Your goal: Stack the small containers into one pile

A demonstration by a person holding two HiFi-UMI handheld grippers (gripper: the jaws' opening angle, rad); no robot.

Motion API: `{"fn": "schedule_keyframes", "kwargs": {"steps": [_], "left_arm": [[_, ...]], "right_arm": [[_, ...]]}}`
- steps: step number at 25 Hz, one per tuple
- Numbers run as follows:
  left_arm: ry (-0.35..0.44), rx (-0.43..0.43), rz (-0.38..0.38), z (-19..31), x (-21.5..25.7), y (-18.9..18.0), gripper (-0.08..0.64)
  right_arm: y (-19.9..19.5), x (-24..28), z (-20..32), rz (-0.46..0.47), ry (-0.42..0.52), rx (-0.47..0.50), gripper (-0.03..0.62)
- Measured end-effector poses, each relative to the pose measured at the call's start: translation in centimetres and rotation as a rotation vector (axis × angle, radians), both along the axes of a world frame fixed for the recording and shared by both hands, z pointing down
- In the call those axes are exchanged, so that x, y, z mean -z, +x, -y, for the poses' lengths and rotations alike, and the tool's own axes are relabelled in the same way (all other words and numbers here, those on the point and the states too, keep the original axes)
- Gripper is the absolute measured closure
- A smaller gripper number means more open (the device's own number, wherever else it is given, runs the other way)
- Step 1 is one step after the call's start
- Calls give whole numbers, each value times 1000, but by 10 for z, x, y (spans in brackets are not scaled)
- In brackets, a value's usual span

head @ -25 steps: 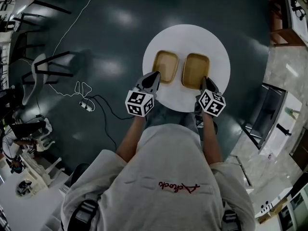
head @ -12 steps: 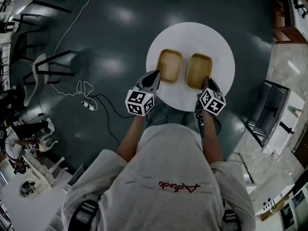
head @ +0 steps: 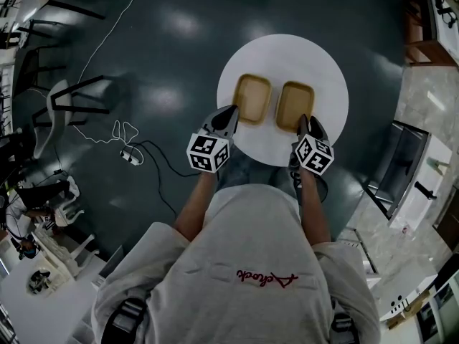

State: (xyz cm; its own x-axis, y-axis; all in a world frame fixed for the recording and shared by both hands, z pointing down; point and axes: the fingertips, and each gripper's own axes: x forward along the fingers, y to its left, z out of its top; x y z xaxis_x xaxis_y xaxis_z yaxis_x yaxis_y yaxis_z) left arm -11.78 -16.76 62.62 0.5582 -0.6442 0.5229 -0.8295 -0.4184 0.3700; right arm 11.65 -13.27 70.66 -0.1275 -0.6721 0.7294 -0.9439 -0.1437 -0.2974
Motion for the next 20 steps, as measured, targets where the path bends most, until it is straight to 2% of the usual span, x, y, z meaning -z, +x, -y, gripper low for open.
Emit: {"fn": "schedule_keyframes", "kwargs": {"steps": [4, 8, 9, 12, 20], "left_arm": [[-1, 6, 6, 0, -2, -2, 549], [1, 11, 9, 1, -3, -6, 549], [0, 12, 10, 1, -3, -6, 549], [-3, 16, 17, 2, -4, -5, 549], [-66, 1, 74, 8, -43, -17, 546]], "right_arm": [[2, 10, 0, -61, 34, 25, 460], [-2, 20, 2, -79, 60, 46, 462], [-3, 22, 3, -79, 64, 50, 471], [-5, 30, 7, -77, 82, 77, 560], [-28, 40, 16, -55, 106, 148, 567]]}}
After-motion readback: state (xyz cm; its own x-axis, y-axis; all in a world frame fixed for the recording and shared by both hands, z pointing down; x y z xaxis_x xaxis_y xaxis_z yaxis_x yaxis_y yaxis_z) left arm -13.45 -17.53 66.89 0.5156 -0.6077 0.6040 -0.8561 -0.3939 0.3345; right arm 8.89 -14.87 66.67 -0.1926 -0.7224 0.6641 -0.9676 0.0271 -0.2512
